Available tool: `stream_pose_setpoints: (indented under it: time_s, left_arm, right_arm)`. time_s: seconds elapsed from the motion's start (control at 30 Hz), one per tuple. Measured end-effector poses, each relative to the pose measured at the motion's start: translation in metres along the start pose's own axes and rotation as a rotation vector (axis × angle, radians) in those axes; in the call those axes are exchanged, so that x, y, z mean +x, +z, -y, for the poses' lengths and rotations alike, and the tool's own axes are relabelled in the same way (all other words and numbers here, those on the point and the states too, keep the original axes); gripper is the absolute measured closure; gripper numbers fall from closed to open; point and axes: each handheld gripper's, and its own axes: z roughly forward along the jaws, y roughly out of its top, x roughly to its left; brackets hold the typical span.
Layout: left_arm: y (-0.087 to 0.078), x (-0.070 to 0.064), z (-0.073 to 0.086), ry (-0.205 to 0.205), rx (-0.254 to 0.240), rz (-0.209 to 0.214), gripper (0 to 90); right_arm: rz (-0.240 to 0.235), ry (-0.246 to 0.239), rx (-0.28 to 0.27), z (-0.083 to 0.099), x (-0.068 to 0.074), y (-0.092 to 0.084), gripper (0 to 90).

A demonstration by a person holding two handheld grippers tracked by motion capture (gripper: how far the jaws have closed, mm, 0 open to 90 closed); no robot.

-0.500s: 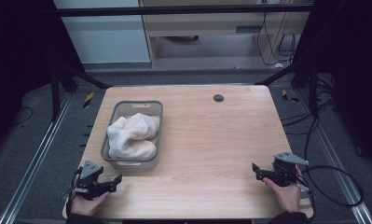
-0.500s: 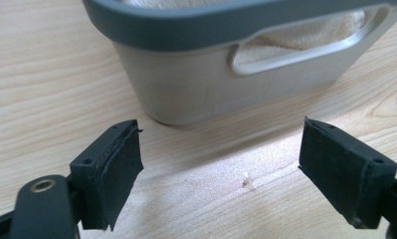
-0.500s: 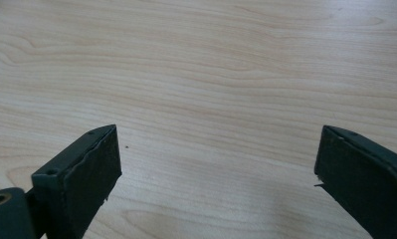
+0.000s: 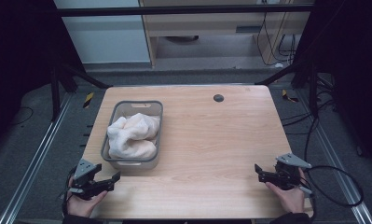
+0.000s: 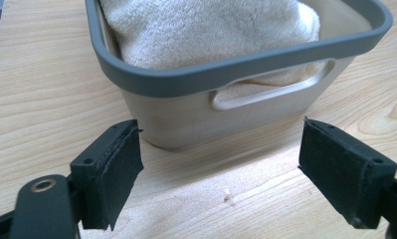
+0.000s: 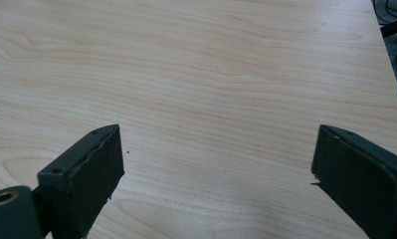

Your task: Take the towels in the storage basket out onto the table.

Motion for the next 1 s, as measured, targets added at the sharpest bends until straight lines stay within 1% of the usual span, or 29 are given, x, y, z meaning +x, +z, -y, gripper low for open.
stream_pose_setpoints:
  time_s: [0.1, 0.13, 0.17, 0.2, 0.3, 0.37, 0.43, 0.53, 0.6, 0.63, 0.67, 0.77, 0.8, 0.83, 0.87, 0.93, 1.0]
  left_arm:
    - [-0.003, -0.001, -0.004, -0.009, -0.009, 0.012, 16.0]
    - [-0.004, -0.002, -0.005, -0.011, -0.010, 0.014, 15.7]
    - [-0.006, -0.003, -0.007, -0.016, -0.016, 0.017, 15.6]
    - [-0.008, -0.004, -0.011, -0.022, -0.025, 0.024, 15.2]
    - [-0.011, -0.005, -0.014, -0.024, -0.032, 0.027, 15.1]
    - [-0.012, -0.006, -0.019, -0.014, -0.034, 0.032, 15.2]
    - [-0.014, -0.007, -0.024, -0.015, -0.044, 0.044, 15.2]
    - [-0.016, -0.007, -0.032, -0.010, -0.056, 0.052, 15.2]
    - [-0.016, -0.007, -0.034, -0.006, -0.060, 0.050, 15.1]
    - [-0.017, -0.007, -0.036, -0.004, -0.060, 0.047, 15.0]
    - [-0.018, -0.007, -0.038, -0.003, -0.060, 0.048, 14.8]
    - [-0.018, -0.008, -0.044, 0.004, -0.057, 0.056, 14.2]
    - [-0.018, -0.008, -0.044, 0.004, -0.057, 0.056, 14.2]
    - [-0.018, -0.008, -0.051, 0.015, -0.054, 0.063, 14.1]
    - [-0.018, -0.008, -0.051, 0.015, -0.054, 0.063, 14.2]
    - [-0.018, -0.010, -0.057, 0.028, -0.066, 0.058, 14.6]
    - [-0.018, -0.012, -0.061, 0.035, -0.064, 0.065, 14.6]
  right_arm:
    - [-0.005, -0.001, 0.009, 0.000, 0.002, 0.001, 7.5]
    - [-0.002, -0.012, 0.009, 0.000, 0.002, 0.002, 7.6]
    - [-0.002, -0.013, 0.008, 0.001, 0.001, 0.002, 7.8]
    - [-0.008, 0.002, 0.010, 0.001, 0.002, 0.001, 8.0]
    - [-0.009, 0.007, 0.007, 0.001, 0.001, 0.001, 8.2]
    - [-0.003, 0.005, 0.012, 0.001, 0.002, 0.001, 8.2]
    - [0.000, -0.005, 0.012, 0.001, 0.002, 0.002, 8.3]
    - [-0.002, -0.013, 0.018, 0.002, 0.003, 0.003, 8.2]
    - [-0.002, -0.016, 0.021, 0.002, 0.003, 0.003, 8.2]
    - [-0.005, -0.010, 0.026, 0.001, 0.005, 0.003, 8.2]
    - [-0.005, -0.017, 0.022, 0.001, 0.005, 0.004, 8.2]
    - [-0.006, -0.022, 0.021, 0.001, 0.005, 0.004, 8.2]
    - [-0.006, -0.022, 0.021, 0.001, 0.005, 0.004, 8.2]
    - [-0.006, -0.023, 0.027, 0.001, 0.005, 0.004, 8.2]
    - [-0.006, -0.023, 0.027, 0.001, 0.005, 0.004, 8.2]
    - [-0.005, -0.023, 0.031, 0.001, 0.005, 0.005, 8.0]
    - [-0.002, -0.025, 0.031, 0.001, 0.005, 0.005, 7.9]
